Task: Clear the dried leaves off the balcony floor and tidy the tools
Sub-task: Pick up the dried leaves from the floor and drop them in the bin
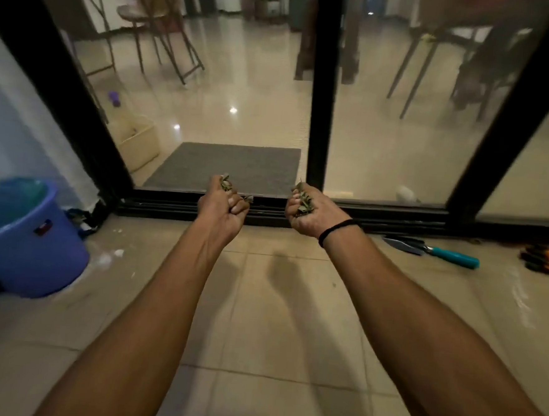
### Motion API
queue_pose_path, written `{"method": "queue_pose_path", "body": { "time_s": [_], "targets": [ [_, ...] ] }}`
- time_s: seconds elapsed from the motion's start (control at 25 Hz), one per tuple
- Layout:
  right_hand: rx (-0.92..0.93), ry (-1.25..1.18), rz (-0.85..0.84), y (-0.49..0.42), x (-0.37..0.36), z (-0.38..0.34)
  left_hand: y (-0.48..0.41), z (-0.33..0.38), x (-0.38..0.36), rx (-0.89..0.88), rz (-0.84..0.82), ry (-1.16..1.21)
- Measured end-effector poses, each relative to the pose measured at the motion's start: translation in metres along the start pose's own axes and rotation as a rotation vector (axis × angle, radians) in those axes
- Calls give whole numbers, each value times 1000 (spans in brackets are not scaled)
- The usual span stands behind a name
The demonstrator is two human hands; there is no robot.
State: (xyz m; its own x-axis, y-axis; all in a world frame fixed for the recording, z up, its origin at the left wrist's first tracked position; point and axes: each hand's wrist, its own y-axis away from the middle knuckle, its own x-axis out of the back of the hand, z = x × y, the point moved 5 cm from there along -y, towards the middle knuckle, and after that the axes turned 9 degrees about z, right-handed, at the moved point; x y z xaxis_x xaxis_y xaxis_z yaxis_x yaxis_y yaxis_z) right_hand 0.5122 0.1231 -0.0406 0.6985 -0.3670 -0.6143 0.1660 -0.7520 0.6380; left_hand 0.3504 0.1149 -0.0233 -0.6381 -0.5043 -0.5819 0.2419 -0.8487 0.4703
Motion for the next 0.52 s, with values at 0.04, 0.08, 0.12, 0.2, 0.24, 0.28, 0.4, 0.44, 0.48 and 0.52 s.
{"method": "queue_pose_path", "body": {
  "time_s": [0.04, 0.08, 0.12, 0.2, 0.24, 0.28, 0.4, 0.44, 0.48, 0.52],
  "targets": [
    [-19, 17, -9, -8, -23, 12, -10, 25, 14, -28, 15, 22],
    [-23, 32, -27, -18, -51, 26, -22, 52, 30, -53, 25, 48],
    [-18, 45, -37, -27, -76, 39, -31, 76, 45, -74, 42, 71],
    [-60, 112, -49, -43, -127, 70, -47, 124, 83, -130, 117, 121],
    [-84, 144, -69, -50, -151, 85, -53, 146, 99, -156, 137, 139],
    [-103, 149, -88, -60, -178, 102, -62, 171, 116, -182, 155, 152],
    [-154, 138, -131, -82, -256, 148, -78, 239, 162, -285, 259, 183],
    [-173, 160, -145, -87, -281, 166, -79, 261, 177, -333, 302, 185],
    [-192, 188, -157, -95, -305, 186, -81, 286, 195, -385, 343, 182],
    [-200, 212, -168, -101, -325, 203, -82, 307, 211, -422, 374, 173]
  ]
}}
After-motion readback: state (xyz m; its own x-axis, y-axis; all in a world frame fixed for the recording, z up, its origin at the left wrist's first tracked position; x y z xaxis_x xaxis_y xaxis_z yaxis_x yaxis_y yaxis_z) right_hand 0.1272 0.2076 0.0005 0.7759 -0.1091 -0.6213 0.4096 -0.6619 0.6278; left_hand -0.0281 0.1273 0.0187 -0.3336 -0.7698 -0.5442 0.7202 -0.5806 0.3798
